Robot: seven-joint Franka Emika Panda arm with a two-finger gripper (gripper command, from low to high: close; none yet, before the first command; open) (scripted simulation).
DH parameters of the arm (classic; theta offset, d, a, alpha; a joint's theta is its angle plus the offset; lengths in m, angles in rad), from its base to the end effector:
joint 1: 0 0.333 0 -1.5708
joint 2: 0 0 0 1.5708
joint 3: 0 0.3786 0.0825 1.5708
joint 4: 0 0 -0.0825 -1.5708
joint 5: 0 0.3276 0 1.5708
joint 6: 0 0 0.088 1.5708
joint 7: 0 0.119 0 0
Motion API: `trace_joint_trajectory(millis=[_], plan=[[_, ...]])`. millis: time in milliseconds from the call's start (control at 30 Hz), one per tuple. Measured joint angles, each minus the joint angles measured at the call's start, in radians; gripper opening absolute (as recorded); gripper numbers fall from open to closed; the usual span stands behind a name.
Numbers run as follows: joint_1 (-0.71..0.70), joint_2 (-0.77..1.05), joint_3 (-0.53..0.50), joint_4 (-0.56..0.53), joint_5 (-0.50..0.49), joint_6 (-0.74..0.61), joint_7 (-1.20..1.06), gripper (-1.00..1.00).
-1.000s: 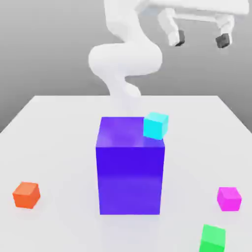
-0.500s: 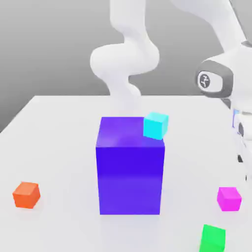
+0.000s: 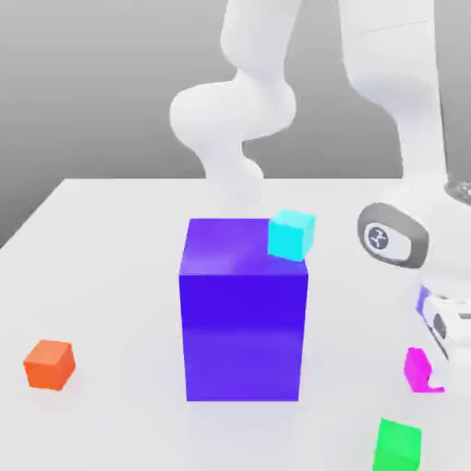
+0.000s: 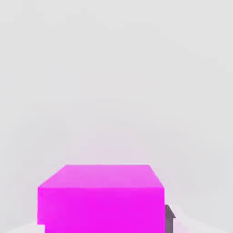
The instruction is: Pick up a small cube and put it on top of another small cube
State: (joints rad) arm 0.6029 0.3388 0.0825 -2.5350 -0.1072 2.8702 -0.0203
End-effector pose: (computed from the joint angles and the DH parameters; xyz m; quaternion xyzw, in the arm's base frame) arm 0.3503 0.2939 0.2498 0.9202 0.3914 -0.0003 0.0008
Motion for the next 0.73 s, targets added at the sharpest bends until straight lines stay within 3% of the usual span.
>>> trace_joint_trajectory(millis=[133,467,600,633,733], plan=[[-0.028,-0.120,0.023,-0.015,0.043,-0.107,-0.046,-1.00],[-0.219,-0.108,-0.048,0.201,0.092,-0.310,-0.372,-1.00],[-0.234,0.002,-0.058,0.228,0.090,-0.223,-0.398,-1.00],[-0.234,0.029,-0.059,0.230,0.089,-0.199,-0.398,1.00],[-0.234,0.029,-0.059,0.230,0.089,-0.199,-0.398,1.00]])
